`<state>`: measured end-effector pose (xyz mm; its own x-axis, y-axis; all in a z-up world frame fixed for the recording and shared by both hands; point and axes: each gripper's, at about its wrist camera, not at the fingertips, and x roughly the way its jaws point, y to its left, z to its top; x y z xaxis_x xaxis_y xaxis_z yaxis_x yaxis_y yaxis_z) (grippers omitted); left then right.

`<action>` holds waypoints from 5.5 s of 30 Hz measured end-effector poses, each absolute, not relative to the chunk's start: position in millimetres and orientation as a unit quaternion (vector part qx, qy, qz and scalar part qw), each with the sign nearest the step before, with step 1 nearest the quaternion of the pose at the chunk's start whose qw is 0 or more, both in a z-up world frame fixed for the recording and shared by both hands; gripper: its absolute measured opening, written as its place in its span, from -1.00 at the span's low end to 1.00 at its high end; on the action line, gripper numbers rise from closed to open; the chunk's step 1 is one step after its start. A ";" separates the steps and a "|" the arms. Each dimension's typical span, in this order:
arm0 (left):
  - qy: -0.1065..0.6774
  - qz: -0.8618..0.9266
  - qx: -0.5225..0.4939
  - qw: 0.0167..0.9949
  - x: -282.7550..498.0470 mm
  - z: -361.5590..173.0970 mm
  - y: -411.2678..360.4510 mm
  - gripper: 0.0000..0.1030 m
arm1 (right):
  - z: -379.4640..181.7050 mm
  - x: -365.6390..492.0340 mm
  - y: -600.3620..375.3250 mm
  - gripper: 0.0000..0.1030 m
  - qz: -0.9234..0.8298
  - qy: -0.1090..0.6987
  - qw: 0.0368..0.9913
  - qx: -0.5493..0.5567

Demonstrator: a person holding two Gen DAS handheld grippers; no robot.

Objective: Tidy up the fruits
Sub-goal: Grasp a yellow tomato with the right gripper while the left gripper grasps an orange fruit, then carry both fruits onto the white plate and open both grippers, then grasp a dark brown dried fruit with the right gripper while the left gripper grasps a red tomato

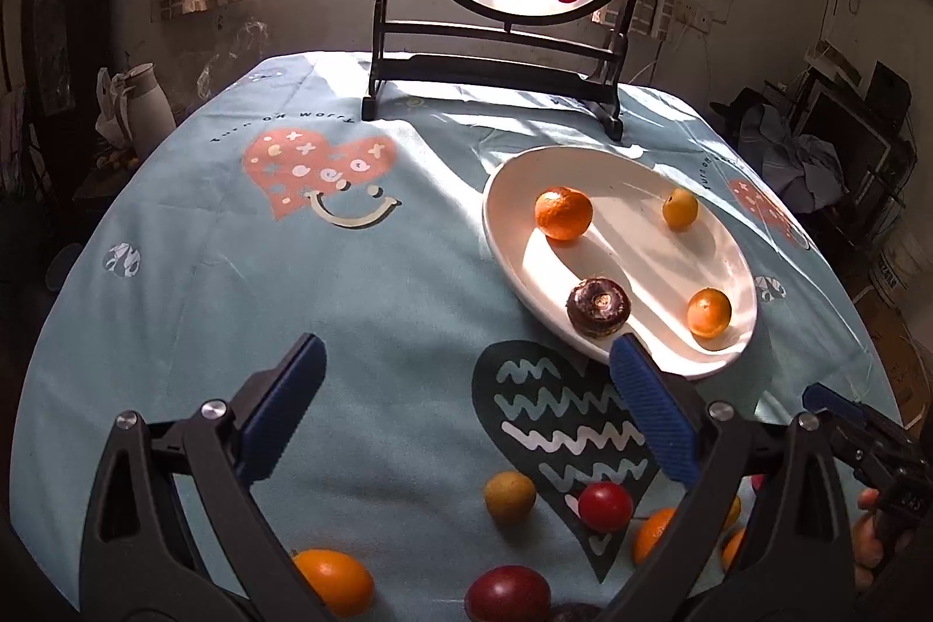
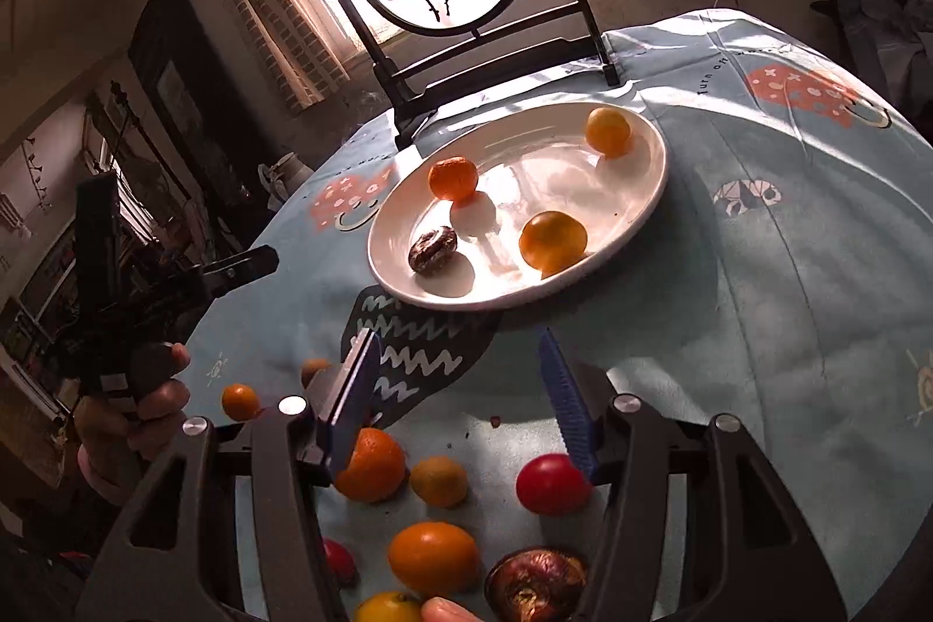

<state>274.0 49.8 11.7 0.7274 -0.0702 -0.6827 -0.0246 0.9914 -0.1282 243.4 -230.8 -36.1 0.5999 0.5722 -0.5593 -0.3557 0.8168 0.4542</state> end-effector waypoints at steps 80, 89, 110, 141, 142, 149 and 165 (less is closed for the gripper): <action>0.416 -0.123 -0.008 0.901 192.9 -34.3 81.1 -0.25 | -82.0 137.4 -199.6 -0.26 0.271 0.392 0.876 0.077; 0.378 -0.163 0.004 0.911 231.1 11.4 18.4 -0.24 | -42.9 175.5 -211.2 -0.26 0.300 0.369 0.869 0.136; 0.449 -0.079 -0.002 0.890 378.3 -23.0 -18.4 -0.24 | -56.2 374.4 -232.7 -0.25 0.200 0.391 0.887 0.143; 0.365 0.014 0.006 0.931 269.1 1.4 38.6 0.93 | -56.2 246.7 -250.5 0.24 0.188 0.365 0.899 0.152; 0.363 0.013 0.003 0.932 267.7 2.6 40.1 0.93 | -56.6 238.7 -254.7 0.24 0.189 0.364 0.898 0.162; 0.374 0.017 -0.012 0.927 266.8 -0.5 45.7 0.93 | -56.6 185.0 -261.6 0.24 0.175 0.378 0.900 0.131; 0.383 0.024 -0.012 0.923 255.6 -12.0 53.3 0.93 | -74.1 166.4 -218.4 0.24 0.114 0.406 0.903 -0.077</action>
<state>255.6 53.3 -12.0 0.7051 0.0353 -0.7082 -0.0531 0.9986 -0.0030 166.4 -218.4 -74.1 0.6435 0.1439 -0.7518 -0.2691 0.9620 -0.0462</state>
